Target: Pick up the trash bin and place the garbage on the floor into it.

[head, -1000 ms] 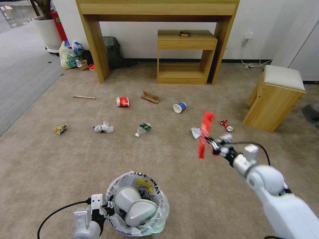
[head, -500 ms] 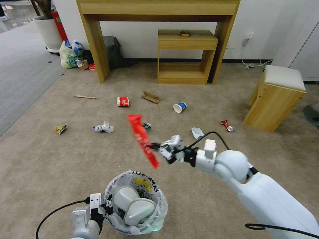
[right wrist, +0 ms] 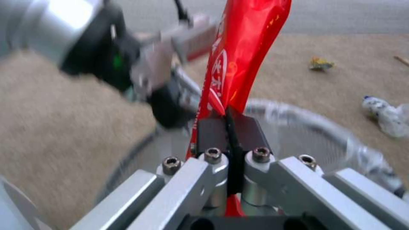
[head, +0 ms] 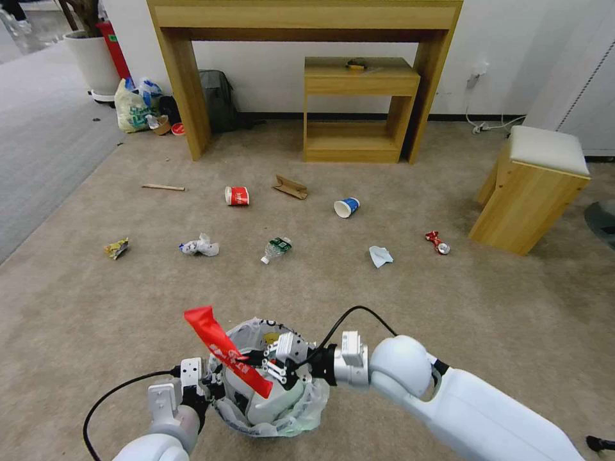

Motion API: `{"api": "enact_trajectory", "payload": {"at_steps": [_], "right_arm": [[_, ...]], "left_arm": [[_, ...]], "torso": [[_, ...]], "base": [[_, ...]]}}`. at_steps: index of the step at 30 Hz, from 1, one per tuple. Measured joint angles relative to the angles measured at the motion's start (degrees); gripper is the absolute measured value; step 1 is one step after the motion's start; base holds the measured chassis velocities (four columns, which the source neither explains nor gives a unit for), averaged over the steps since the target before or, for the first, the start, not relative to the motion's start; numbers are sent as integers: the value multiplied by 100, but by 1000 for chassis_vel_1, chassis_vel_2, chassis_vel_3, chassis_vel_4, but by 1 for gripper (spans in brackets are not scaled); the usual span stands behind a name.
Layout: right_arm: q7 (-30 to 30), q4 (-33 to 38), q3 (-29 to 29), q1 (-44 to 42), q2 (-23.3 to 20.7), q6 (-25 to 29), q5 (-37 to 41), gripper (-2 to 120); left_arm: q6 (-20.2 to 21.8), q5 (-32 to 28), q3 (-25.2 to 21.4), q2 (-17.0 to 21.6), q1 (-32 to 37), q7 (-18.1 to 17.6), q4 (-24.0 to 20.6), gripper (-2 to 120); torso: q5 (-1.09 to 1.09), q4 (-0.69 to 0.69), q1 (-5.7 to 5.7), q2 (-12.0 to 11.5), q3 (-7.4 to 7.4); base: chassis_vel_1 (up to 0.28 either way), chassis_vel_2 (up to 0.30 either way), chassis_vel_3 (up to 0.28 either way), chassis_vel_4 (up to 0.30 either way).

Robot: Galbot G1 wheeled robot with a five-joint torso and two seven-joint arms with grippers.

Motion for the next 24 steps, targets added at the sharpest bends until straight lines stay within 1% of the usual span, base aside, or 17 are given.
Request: {"api": "enact_trajectory", "payload": {"at_steps": [6, 8, 9, 10, 12, 13, 14, 16, 17, 18, 20, 21, 22, 23, 24], "right_arm": [[67, -140, -1, -151, 26, 121, -460, 1], [156, -215, -1, -229, 67, 179, -612, 10], [156, -215, -1, -229, 67, 179, -612, 10], [178, -229, 3, -256, 77, 193, -646, 14], [253, -227, 37, -348, 77, 200, -694, 25], [253, -227, 37, -348, 77, 200, -694, 25], [269, -220, 49, -366, 75, 200, -695, 28], [313, -166, 112, -431, 59, 195, -695, 39], [313, -166, 112, -431, 59, 195, -695, 39], [335, -140, 149, -458, 52, 189, -692, 43], [400, -48, 293, -541, 32, 177, -672, 54], [400, -48, 293, -541, 32, 177, -672, 54], [437, 29, 417, -591, 18, 162, -637, 58], [474, 148, 622, -666, -6, 119, -576, 65], [474, 148, 622, -666, -6, 119, -576, 65]], "left_arm": [[71, -119, -5, 19, -36, -84, -2, 0], [81, -161, 7, 20, -55, -99, 9, 0], [81, -161, 7, 20, -55, -99, 9, 0], [84, -168, 11, 20, -62, -101, 11, 0], [87, -174, 13, 20, -84, -104, 16, 0], [87, -174, 13, 20, -84, -104, 16, 0], [87, -174, 12, 20, -87, -104, 17, 0], [87, -174, 9, 14, -92, -104, 21, 0], [87, -174, 9, 14, -92, -104, 21, 0], [87, -173, 7, 11, -92, -104, 21, 0], [87, -170, 0, 7, -87, -101, 20, 0], [87, -170, 0, 7, -87, -101, 20, 0], [85, -163, -6, 6, -84, -96, 19, 0], [75, -152, -17, 6, -78, -88, 17, 0], [75, -152, -17, 6, -78, -88, 17, 0]], "torso": [[0, 0, 0, 0, 0], [1, 1, 0, 0, 0], [1, 1, 0, 0, 0], [0, 0, 0, 0, 0], [0, 0, 0, 0, 0], [0, 0, 0, 0, 0], [1, 0, 0, 0, 0], [0, 1, 0, 0, 0], [0, 1, 0, 0, 0], [0, 1, 0, 0, 0], [1, 0, 0, 0, 0], [1, 0, 0, 0, 0], [1, 0, 0, 0, 0], [0, 1, 0, 0, 0], [0, 1, 0, 0, 0]], "base": [[0, 0, 0, 0], [0, 0, 0, 0], [0, 0, 0, 0], [0, 0, 0, 0], [0, 0, 0, 0], [0, 0, 0, 0], [0, 0, 0, 0], [0, 0, 0, 0], [0, 0, 0, 0], [0, 0, 0, 0], [0, 0, 0, 0], [0, 0, 0, 0], [0, 0, 0, 0], [0, 0, 0, 0], [0, 0, 0, 0]]}}
